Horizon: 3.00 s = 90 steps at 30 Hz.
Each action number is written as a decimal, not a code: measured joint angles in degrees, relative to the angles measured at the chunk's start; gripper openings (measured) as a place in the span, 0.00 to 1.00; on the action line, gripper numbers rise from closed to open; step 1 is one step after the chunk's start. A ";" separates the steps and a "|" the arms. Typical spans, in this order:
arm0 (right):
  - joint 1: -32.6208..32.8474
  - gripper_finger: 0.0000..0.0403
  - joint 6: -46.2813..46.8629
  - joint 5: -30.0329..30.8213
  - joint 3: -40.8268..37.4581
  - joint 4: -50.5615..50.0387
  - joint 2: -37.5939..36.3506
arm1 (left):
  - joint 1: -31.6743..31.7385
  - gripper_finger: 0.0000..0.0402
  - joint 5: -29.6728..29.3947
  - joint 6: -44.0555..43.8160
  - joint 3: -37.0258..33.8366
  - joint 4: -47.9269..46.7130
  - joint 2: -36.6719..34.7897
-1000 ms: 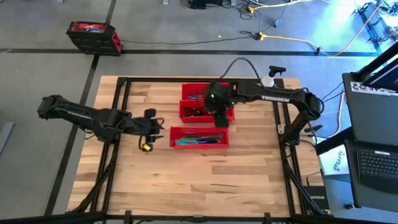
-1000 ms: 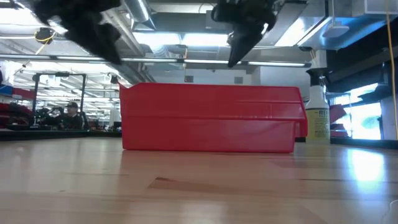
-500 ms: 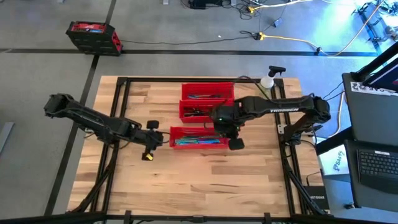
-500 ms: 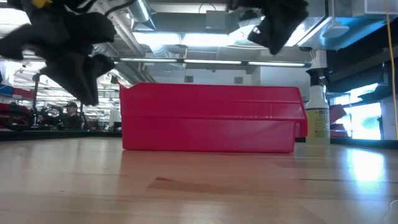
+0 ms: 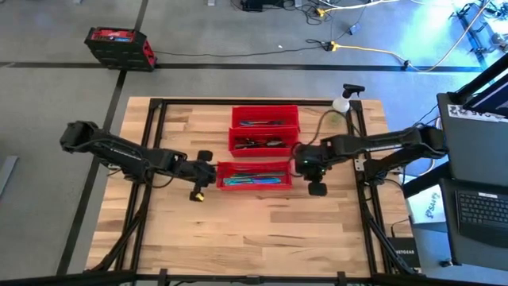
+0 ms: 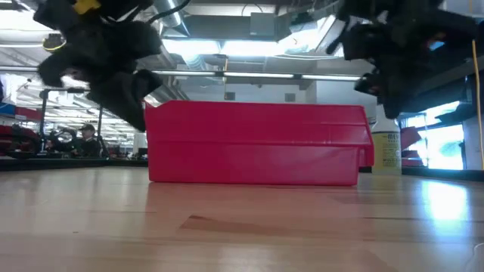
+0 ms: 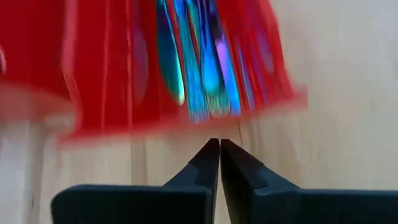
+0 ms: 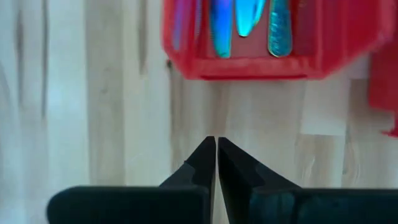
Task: Sort silverware
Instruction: Return to Home Position
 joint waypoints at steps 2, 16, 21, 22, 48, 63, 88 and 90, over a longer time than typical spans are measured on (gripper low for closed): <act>0.02 0.00 1.77 1.53 -3.16 2.58 -2.77 | 0.47 0.00 0.86 0.66 -0.02 2.56 0.45; 0.02 0.00 8.95 4.08 -15.78 10.13 -8.02 | 1.38 0.00 4.47 2.88 0.90 11.96 8.43; 0.02 0.00 12.43 4.74 -15.84 12.96 -7.61 | 1.91 0.00 4.51 3.36 0.96 15.29 9.38; 0.02 0.00 13.41 4.81 -15.84 13.42 -7.51 | 1.93 0.00 4.40 3.37 0.96 15.33 9.38; 19.02 0.00 16.36 16.87 0.27 7.33 -7.43 | 0.21 0.00 -1.79 -1.29 1.01 6.44 -1.46; 27.50 0.00 16.82 22.73 -0.76 15.76 3.12 | -19.55 0.00 -15.18 -6.93 0.98 16.07 2.03; 27.71 0.00 21.56 38.99 -0.78 16.78 12.74 | -17.55 0.00 -28.89 3.20 6.78 33.89 27.00; 27.71 0.00 21.56 40.04 -0.78 16.83 12.84 | -17.58 0.00 -31.01 3.22 6.78 33.90 27.00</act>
